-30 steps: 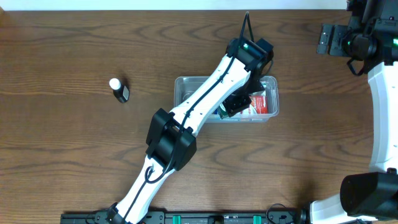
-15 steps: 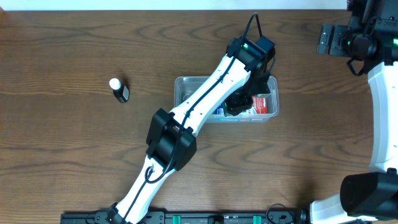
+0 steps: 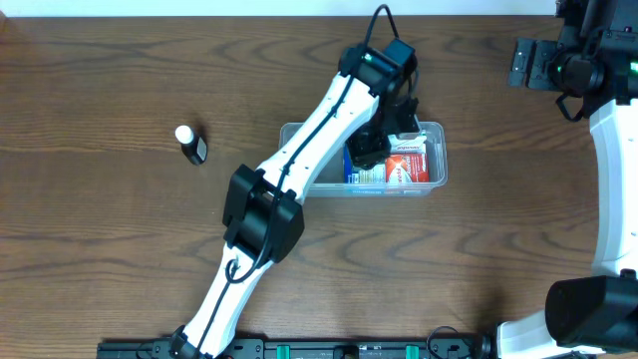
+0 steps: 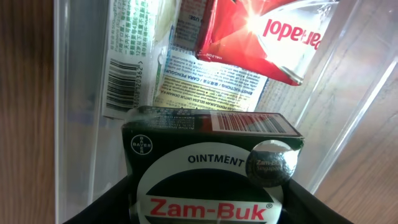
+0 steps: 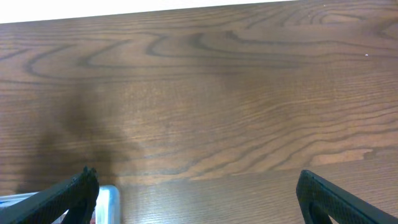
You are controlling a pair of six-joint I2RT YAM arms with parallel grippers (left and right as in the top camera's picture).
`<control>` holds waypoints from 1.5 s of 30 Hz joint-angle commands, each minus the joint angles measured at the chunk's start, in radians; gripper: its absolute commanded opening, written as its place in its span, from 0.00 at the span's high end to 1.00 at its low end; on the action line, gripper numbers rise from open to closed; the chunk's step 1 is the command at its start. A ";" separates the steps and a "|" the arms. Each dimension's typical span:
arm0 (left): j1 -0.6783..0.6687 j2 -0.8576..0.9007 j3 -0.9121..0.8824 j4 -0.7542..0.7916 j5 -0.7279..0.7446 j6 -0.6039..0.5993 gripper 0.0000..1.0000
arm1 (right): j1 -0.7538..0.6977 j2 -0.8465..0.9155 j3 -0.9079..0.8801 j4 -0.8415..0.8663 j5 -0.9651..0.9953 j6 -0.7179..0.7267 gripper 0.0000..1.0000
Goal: Pack container
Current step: 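Lower the Zam-Buk box into the container beside the red box, release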
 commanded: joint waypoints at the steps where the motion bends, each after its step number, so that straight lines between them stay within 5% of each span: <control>1: -0.002 0.002 -0.008 -0.003 0.054 0.045 0.61 | -0.004 0.001 0.005 -0.001 0.006 0.014 0.01; 13: 0.005 0.003 -0.073 0.004 0.101 0.221 0.62 | -0.004 0.001 0.005 -0.001 0.006 0.014 0.01; 25: 0.011 0.003 -0.122 0.051 0.101 0.221 0.60 | -0.004 0.001 0.005 -0.001 0.006 0.014 0.01; 29: 0.011 0.003 -0.122 0.054 0.102 0.220 0.40 | -0.004 0.001 0.005 -0.001 0.007 0.014 0.01; 45: 0.011 0.003 -0.122 0.069 0.102 0.217 0.16 | -0.004 0.001 0.005 -0.001 0.007 0.014 0.01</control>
